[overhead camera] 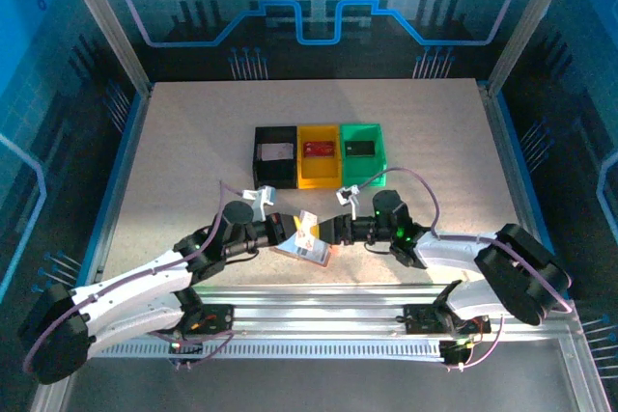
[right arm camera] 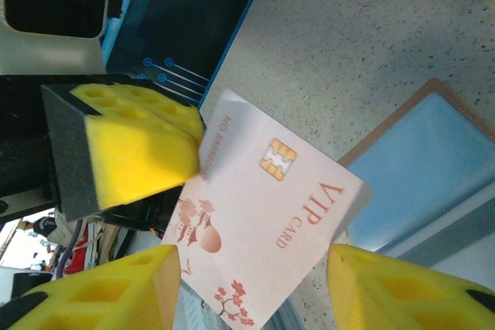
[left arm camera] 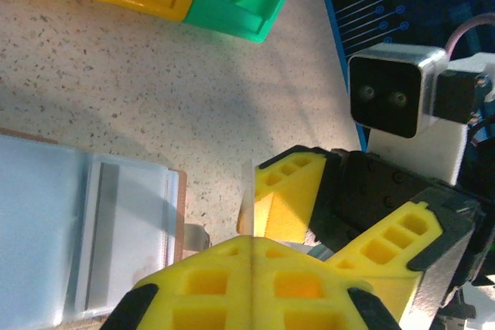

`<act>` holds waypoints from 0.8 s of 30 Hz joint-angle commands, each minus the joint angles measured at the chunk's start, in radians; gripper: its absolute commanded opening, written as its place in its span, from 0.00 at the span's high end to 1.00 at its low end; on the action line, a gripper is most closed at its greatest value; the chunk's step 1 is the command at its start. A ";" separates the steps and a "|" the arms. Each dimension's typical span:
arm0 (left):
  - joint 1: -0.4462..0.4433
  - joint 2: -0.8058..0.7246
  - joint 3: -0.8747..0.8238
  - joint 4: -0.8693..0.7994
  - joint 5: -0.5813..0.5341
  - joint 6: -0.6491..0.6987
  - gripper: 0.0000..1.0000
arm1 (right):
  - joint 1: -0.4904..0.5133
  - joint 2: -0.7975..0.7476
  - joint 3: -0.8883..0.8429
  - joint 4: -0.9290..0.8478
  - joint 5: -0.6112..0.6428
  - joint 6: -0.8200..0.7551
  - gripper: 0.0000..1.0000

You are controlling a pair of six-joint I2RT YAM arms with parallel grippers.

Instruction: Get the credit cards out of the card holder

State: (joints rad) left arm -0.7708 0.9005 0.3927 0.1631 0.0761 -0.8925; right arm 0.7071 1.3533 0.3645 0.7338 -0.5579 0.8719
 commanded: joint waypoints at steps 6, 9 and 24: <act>-0.008 -0.007 0.044 0.009 -0.015 -0.006 1.00 | 0.019 -0.087 -0.010 -0.130 0.064 -0.092 0.48; -0.010 -0.007 0.039 0.020 -0.016 -0.010 1.00 | 0.031 -0.085 -0.013 -0.109 0.056 -0.087 0.49; -0.019 0.001 0.039 0.043 -0.019 -0.017 1.00 | 0.097 -0.071 -0.030 0.038 0.083 -0.053 0.66</act>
State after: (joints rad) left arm -0.7815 0.9028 0.4042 0.1726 0.0650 -0.8928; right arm 0.7918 1.3148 0.3447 0.7052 -0.4927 0.8261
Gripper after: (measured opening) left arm 0.045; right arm 0.357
